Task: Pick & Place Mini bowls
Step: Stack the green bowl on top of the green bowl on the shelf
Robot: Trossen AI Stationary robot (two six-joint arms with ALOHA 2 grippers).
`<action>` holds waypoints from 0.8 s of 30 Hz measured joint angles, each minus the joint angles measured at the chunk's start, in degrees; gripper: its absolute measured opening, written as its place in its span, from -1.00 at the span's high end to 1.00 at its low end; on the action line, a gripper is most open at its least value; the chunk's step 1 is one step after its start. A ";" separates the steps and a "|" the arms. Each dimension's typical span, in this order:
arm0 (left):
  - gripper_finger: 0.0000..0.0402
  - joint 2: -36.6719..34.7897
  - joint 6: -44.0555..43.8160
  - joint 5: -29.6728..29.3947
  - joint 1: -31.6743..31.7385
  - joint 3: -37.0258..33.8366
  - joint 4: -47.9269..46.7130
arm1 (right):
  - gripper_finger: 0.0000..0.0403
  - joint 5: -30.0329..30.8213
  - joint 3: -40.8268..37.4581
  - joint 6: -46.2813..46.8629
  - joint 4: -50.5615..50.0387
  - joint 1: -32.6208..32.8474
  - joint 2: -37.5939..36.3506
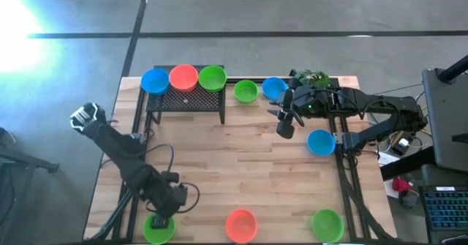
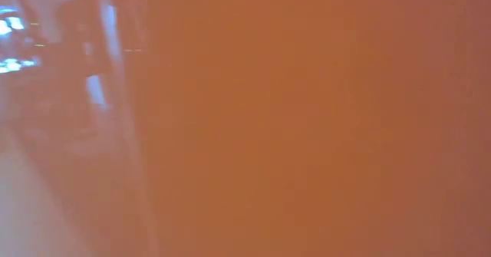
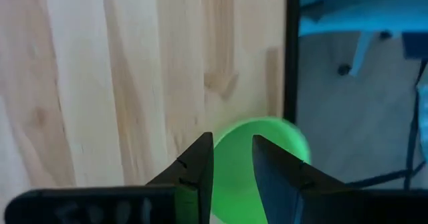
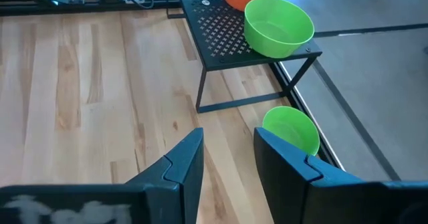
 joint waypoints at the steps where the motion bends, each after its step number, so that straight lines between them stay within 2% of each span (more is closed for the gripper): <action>1: 0.52 0.00 -0.05 0.03 -0.53 -1.22 0.74 | 0.36 0.00 0.00 0.04 0.00 0.00 0.00; 7: 0.52 0.00 -0.05 0.09 -2.42 -7.07 2.89 | 0.39 0.00 0.00 0.17 0.00 0.00 0.00; 13: 0.52 0.00 -0.04 0.30 -3.24 -12.29 9.40 | 0.41 0.01 0.00 0.11 0.00 0.00 0.00; 24: 0.52 0.00 -0.05 4.54 -4.87 -18.81 17.57 | 0.38 0.02 0.00 -0.04 0.02 -0.02 0.00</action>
